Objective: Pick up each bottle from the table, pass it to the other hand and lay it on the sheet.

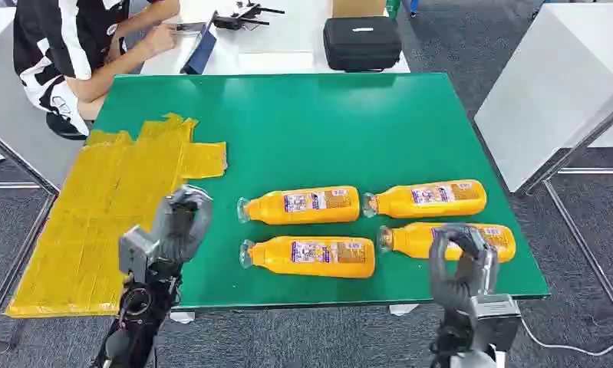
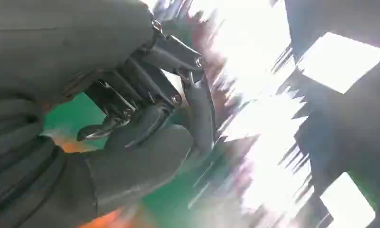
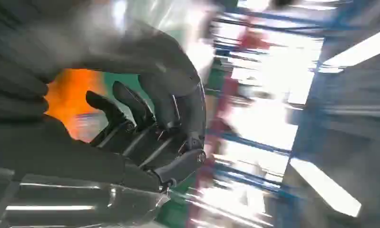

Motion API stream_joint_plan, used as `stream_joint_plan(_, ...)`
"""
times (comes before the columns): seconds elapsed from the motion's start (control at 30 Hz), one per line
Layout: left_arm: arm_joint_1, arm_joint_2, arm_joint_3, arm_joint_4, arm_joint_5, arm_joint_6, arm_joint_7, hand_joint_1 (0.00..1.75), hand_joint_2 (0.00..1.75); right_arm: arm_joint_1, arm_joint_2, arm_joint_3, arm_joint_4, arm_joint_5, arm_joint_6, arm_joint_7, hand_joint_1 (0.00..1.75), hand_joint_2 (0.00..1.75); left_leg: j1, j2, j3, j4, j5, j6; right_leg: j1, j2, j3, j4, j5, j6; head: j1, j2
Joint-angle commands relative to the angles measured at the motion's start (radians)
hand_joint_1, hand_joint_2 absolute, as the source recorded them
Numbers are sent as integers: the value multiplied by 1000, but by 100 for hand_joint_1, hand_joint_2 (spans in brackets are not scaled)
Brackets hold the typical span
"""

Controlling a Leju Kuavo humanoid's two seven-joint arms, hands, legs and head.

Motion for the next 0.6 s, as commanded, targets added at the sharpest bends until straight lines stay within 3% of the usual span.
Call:
stream_joint_plan(0.03,-15,2,-212,-84,42,149,-1,175,175,-251,-69,398,242,-63,-217,13,175,175,0,2,7,-1,0,-2,0,1,5,-2,-1,0,-1,0)
stream_joint_plan(0.07,-23,6,-211,-78,58,127,-7,175,175,-241,-79,388,224,-47,-236,14,175,175,1,-2,10,-1,-1,-3,0,-2,9,-1,-4,-1,1,0)
stream_joint_plan(0.1,-29,4,-210,-73,60,122,-7,159,175,-236,-85,381,208,-44,-240,16,147,175,2,-5,13,0,-2,-3,2,-5,13,-2,-7,0,0,0)
stream_joint_plan(0.13,-31,-1,-208,-68,60,122,-7,3,175,-229,-88,376,194,-42,-246,17,12,175,2,-8,9,0,-1,-2,1,-8,6,-1,-6,2,0,0)
stream_joint_plan(0.17,-33,-2,-209,-66,60,121,-7,0,175,-227,-88,373,189,-38,-251,16,0,175,2,-8,12,0,-3,-2,0,-7,14,-1,-7,2,-1,0)
stream_joint_plan(0.2,-43,-7,-213,-61,60,121,-7,0,175,-232,-91,369,170,-34,-257,16,0,175,1,-8,6,0,1,-2,1,-8,8,-1,-4,2,0,0)
stream_joint_plan(0.47,-33,-6,-207,-75,65,122,2,0,175,-261,-97,387,195,31,-306,50,0,175,2,-8,9,0,-1,-3,1,-8,11,-1,-6,2,0,0)
stream_joint_plan(0.6,-16,-4,-197,-79,63,123,-1,0,175,-298,-109,389,262,296,-397,206,0,175,2,-7,9,0,-1,-3,1,-7,11,-1,-5,2,0,0)
